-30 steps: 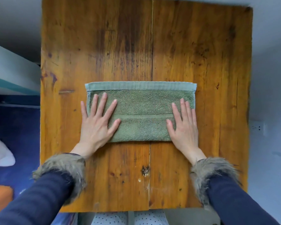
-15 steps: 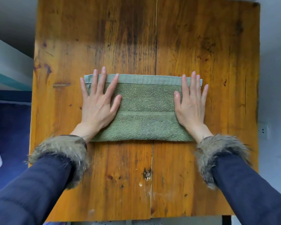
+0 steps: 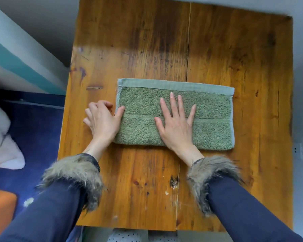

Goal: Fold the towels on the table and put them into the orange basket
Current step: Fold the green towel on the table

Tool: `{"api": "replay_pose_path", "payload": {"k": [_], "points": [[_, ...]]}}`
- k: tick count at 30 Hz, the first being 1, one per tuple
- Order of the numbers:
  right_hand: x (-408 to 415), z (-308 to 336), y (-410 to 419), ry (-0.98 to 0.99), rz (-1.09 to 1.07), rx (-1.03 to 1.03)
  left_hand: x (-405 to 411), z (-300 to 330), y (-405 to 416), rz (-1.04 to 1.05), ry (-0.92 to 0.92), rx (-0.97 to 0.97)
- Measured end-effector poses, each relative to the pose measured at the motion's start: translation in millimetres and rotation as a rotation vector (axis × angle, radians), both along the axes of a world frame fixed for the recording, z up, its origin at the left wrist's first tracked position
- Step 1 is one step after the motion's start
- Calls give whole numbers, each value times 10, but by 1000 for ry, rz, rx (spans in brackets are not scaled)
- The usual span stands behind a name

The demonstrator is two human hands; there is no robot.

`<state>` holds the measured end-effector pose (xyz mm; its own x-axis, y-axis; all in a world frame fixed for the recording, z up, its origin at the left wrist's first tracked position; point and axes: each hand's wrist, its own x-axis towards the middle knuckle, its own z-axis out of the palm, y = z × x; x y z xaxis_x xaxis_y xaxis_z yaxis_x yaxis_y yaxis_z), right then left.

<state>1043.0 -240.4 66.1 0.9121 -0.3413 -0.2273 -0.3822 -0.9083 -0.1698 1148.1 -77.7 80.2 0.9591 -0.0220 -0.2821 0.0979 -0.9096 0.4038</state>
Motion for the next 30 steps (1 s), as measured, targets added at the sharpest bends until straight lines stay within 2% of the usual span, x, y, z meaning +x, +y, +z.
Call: {"api": "replay_pose_path", "payload": {"k": [7,12,15,18,20,26,30], "points": [[-13,-55,38,-11,-18,-37,91,110,-147,-17,140,87],[-7,-55,41,-13,-19,-38,113,159,-112,-111,49,95],[-11,-71,45,-25,-24,-44,146,175,-63,-73,145,-10],[-10,-79,47,-23,-23,-52,265,206,-2,52,348,-274],[-10,-87,42,-13,-21,-57,309,272,23,49,472,-405],[-2,-66,28,22,-10,-42,298,457,83,-47,643,-574],[3,-11,23,71,1,-30,239,581,85,-86,624,-573]]}}
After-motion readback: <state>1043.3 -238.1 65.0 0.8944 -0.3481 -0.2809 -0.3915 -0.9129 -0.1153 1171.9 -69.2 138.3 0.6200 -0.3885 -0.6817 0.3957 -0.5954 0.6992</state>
